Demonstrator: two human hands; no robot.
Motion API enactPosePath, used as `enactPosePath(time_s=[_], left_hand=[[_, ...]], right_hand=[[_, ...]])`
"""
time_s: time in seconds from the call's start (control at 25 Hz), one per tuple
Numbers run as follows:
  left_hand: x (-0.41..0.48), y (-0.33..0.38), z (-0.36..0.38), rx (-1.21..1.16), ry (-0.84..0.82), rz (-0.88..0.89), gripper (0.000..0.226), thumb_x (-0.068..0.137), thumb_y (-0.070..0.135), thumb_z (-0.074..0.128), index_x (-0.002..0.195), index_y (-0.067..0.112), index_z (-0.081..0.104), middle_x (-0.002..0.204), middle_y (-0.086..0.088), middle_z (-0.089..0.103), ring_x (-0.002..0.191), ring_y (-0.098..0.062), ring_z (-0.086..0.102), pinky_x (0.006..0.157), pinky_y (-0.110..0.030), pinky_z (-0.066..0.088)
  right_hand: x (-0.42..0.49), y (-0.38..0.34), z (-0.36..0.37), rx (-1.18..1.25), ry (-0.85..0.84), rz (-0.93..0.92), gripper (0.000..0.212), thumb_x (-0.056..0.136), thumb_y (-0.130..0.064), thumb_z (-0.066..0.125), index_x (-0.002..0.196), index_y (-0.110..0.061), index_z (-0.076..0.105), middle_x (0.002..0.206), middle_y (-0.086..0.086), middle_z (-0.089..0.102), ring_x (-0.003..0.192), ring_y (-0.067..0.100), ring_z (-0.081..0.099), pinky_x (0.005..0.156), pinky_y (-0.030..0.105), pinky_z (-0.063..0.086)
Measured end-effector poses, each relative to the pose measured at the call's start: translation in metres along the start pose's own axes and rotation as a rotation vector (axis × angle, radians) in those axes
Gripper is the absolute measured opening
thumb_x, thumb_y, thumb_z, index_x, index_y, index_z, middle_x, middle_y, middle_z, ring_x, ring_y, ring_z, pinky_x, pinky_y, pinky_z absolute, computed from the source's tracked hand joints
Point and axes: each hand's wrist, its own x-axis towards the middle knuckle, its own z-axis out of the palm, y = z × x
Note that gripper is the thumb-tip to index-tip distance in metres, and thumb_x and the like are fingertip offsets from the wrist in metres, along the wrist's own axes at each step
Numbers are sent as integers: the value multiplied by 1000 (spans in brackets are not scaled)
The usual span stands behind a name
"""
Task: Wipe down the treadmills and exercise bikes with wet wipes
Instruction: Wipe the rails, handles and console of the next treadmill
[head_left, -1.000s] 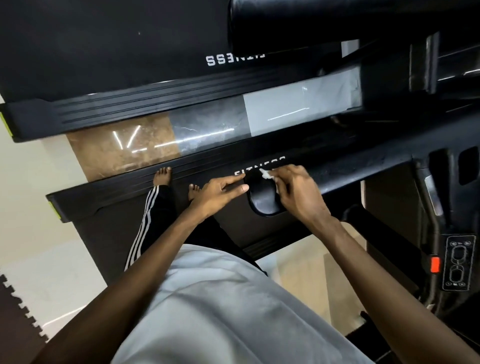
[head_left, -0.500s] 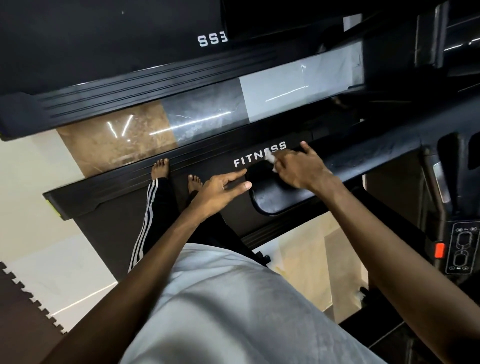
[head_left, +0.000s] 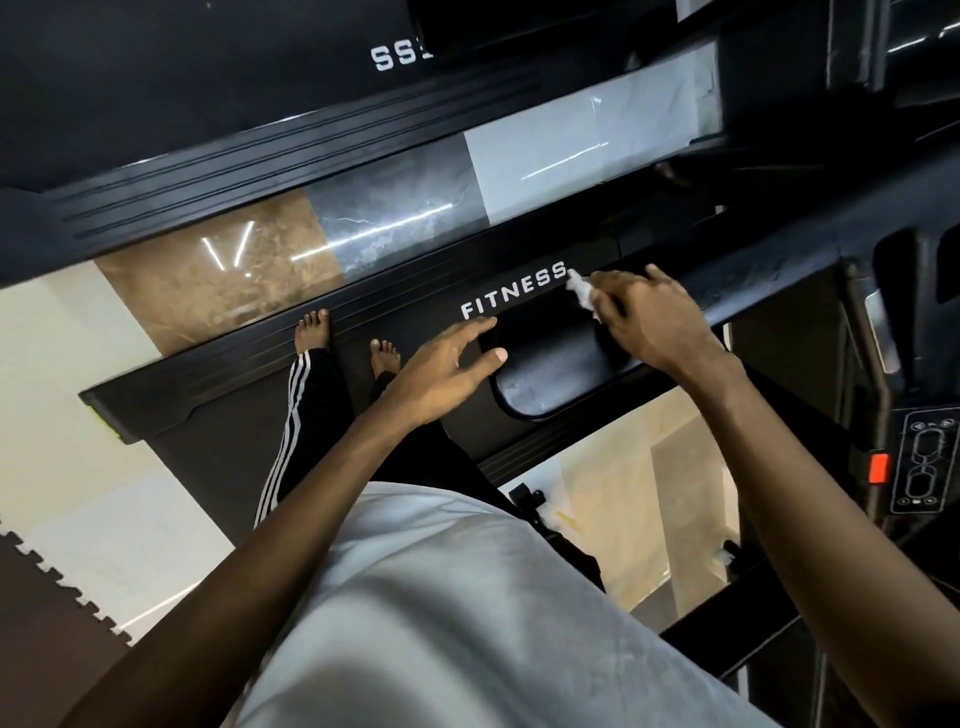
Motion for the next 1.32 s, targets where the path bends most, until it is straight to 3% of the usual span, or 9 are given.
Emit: enactPosePath(time_s=[0.16, 0.28, 0.44, 0.64, 0.8, 0.88, 1.08, 1.2, 1.32], left_hand=[[-6, 48, 8, 361, -141, -4, 94, 90, 72, 50, 162, 26, 12, 169, 0, 7, 155, -18, 7, 118, -42, 2], [-4, 52, 29, 557, -98, 35, 116, 79, 83, 53, 162, 20, 3, 169, -10, 5, 155, -27, 6, 123, -48, 6], [0, 41, 48, 565, 80, 98, 114, 78, 83, 55, 160, 14, 15, 164, -13, 22, 151, -32, 20, 124, -46, 19], [-7, 43, 53, 639, 208, 174, 97, 83, 74, 58, 157, 18, 31, 159, -4, 34, 146, -25, 32, 118, -47, 24], [-11, 43, 66, 621, 252, 166, 95, 80, 75, 47, 153, 16, 37, 154, -7, 42, 142, -29, 38, 119, -49, 30], [-6, 51, 70, 681, 241, 104, 98, 78, 75, 47, 156, 16, 32, 156, -8, 38, 143, -30, 36, 120, -51, 28], [2, 86, 61, 721, 133, -45, 105, 80, 74, 64, 161, 25, 17, 166, -2, 22, 150, -25, 25, 116, -34, 6], [-3, 92, 61, 624, 138, -53, 105, 79, 69, 69, 161, 26, 19, 167, 1, 21, 152, -20, 20, 117, -25, 5], [-6, 84, 72, 553, 210, -67, 102, 79, 68, 70, 160, 28, 22, 166, 4, 23, 152, -17, 17, 116, -18, 1]], right_hand=[[-47, -32, 25, 81, 223, 25, 48, 103, -25, 32, 146, -11, 50, 151, 7, 50, 142, 22, 43, 122, 39, 24], [-80, -15, 36, 151, 339, -3, 42, 106, -20, 41, 146, -16, 51, 154, 0, 47, 143, 15, 41, 122, 41, 25], [-71, 19, 25, 284, 454, 229, 40, 105, -19, 43, 143, -14, 55, 152, 4, 49, 141, 19, 44, 122, 38, 25], [-66, -1, 26, 293, 459, -96, 32, 99, -11, 53, 126, -11, 69, 132, 6, 65, 123, 20, 58, 110, 33, 42], [-47, 40, 2, 413, 540, 145, 26, 94, -7, 60, 111, -15, 77, 109, 5, 66, 102, 23, 62, 91, 28, 50], [-35, 41, 3, 410, 496, 90, 29, 92, -6, 57, 110, -15, 78, 107, 5, 67, 100, 22, 62, 93, 23, 47], [-38, 27, 10, 320, 301, -241, 50, 81, -1, 45, 121, -12, 73, 127, 7, 66, 117, 28, 57, 100, 34, 50], [-31, 81, -2, 345, 344, -208, 45, 80, 8, 55, 115, -12, 75, 118, 7, 70, 108, 32, 62, 95, 40, 54], [-26, 111, -13, 365, 367, -153, 31, 89, -1, 62, 115, -13, 74, 101, 10, 68, 95, 31, 60, 86, 41, 53]])
